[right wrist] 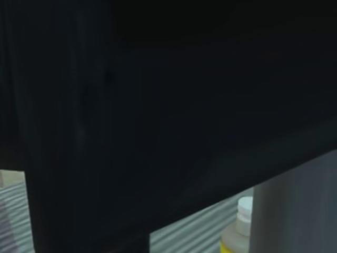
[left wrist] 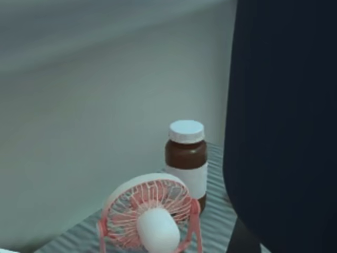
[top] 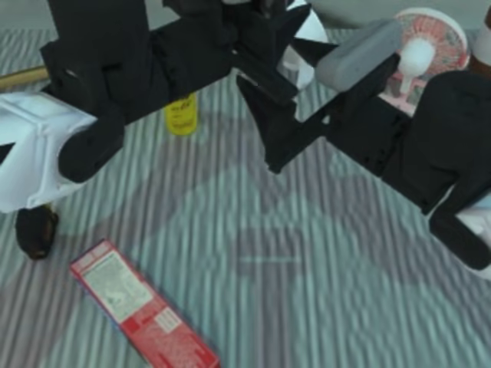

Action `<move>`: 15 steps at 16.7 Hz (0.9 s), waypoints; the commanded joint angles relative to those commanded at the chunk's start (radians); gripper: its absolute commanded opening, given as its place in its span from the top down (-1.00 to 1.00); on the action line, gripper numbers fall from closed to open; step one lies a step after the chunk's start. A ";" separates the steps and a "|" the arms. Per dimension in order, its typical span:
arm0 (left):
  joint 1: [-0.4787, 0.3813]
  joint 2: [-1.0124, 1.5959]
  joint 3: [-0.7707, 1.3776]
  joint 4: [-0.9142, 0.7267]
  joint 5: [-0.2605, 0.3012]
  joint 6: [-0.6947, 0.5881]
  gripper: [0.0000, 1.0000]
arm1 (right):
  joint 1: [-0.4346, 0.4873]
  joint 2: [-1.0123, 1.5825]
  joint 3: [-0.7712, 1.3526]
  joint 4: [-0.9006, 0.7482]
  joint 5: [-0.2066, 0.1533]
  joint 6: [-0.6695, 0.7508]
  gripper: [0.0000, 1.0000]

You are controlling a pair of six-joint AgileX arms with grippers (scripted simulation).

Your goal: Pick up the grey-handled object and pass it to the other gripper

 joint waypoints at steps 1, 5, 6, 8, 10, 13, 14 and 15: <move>0.000 0.000 0.000 0.000 0.000 0.000 1.00 | 0.000 0.000 0.000 0.000 0.000 0.000 -1.00; 0.000 0.000 0.000 0.000 0.000 0.000 1.00 | 0.000 0.000 0.000 0.000 0.000 0.000 -1.00; 0.000 0.000 0.000 0.000 0.000 0.000 1.00 | 0.000 0.000 0.000 0.000 0.000 0.000 -1.00; 0.002 -0.002 -0.001 0.000 0.001 0.001 1.00 | -0.001 -0.004 -0.003 -0.001 -0.001 0.000 -1.00; 0.025 -0.016 -0.012 -0.001 0.023 -0.004 1.00 | -0.009 -0.042 -0.041 -0.003 -0.006 0.000 -1.00; 0.094 -0.052 -0.047 -0.007 0.081 0.000 1.00 | -0.024 -0.165 -0.158 -0.008 -0.024 0.001 -1.00; 0.117 -0.065 -0.059 -0.009 0.103 0.003 1.00 | -0.027 -0.206 -0.198 -0.008 -0.032 0.001 -1.00; 0.138 -0.076 -0.070 -0.010 0.121 0.005 1.00 | -0.030 -0.237 -0.228 -0.009 -0.039 0.002 -1.00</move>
